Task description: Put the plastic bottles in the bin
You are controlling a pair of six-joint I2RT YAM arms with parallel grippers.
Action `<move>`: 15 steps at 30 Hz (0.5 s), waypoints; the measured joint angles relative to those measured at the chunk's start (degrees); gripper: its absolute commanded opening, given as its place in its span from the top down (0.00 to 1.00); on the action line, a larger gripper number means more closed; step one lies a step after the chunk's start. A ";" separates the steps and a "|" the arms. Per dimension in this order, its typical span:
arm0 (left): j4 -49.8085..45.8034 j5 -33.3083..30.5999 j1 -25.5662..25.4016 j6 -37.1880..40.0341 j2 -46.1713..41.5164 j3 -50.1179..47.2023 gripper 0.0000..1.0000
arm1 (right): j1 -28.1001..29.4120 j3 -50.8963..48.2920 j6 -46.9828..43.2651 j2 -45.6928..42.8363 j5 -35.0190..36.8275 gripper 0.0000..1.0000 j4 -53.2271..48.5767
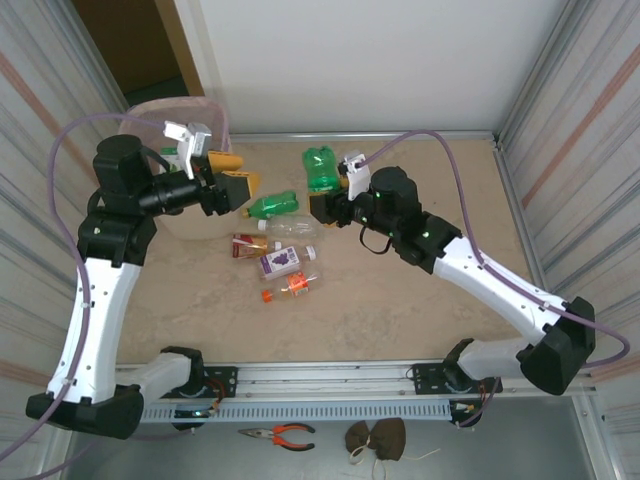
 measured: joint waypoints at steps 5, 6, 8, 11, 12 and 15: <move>1.81 0.02 -1.88 0.00 0.46 0.00 0.22 | 0.35 -0.11 -1.40 -1.20 -0.83 0.49 1.84; 2.21 0.02 -2.23 0.00 0.48 0.00 0.22 | 0.35 -0.13 -1.75 -1.40 -1.16 0.49 2.36; 3.43 0.04 -3.06 -0.02 0.46 0.00 0.22 | 0.42 -0.35 -2.23 -1.73 -1.81 0.49 3.67; 5.81 0.20 -4.37 -0.20 0.48 0.00 0.22 | 0.46 -0.68 -3.37 -2.08 -2.56 0.49 5.40; 6.62 0.50 -4.76 -0.37 0.48 -0.02 0.22 | 0.50 -1.11 -3.78 -2.40 -3.21 0.49 6.29; 9.79 1.14 -6.16 -0.87 0.57 -0.02 0.21 | 0.74 -2.64 -5.16 -3.76 -4.98 0.49 8.20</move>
